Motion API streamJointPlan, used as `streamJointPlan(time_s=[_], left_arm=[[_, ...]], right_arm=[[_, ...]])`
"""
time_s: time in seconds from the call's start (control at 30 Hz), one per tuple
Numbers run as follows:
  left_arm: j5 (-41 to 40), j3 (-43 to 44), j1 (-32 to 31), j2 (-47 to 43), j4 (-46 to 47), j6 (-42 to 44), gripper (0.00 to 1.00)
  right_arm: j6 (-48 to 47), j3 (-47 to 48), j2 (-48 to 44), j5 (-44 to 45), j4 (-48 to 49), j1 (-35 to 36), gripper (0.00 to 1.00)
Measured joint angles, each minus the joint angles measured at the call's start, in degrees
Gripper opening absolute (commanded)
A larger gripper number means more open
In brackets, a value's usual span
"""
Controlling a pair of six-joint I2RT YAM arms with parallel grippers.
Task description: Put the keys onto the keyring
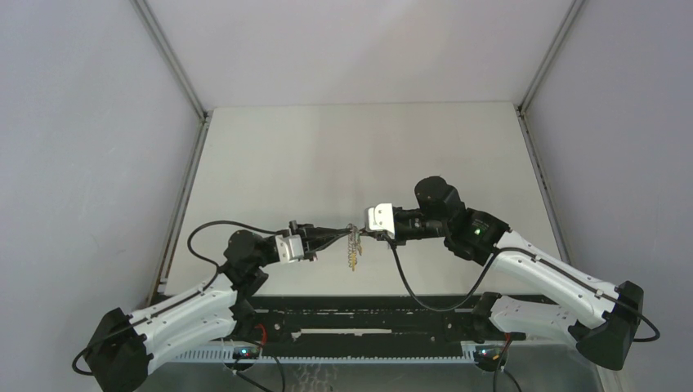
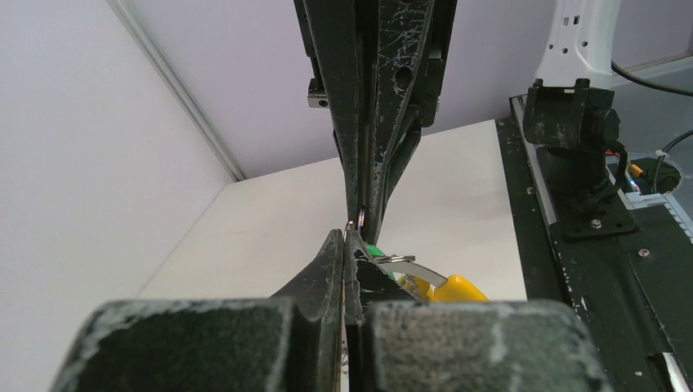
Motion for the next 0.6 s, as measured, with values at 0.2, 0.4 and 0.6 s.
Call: streamJointPlan(time_s=[0.2,0.4,0.6], left_arm=[[0.0,0.0,0.0,-0.1,0.4,-0.1,0.0],[0.0,0.0,0.0,-0.2,0.8,-0.2,0.0],[0.0,0.0,0.0,-0.2,0.8,-0.2,0.0]], right_arm=[[0.0,0.0,0.0,0.0,0.0,-0.2,0.0],[0.1,0.0,0.0,0.0,0.0,-0.7,0.0],[0.3,-0.6,-0.9,-0.3,0.1,-0.9,0.0]])
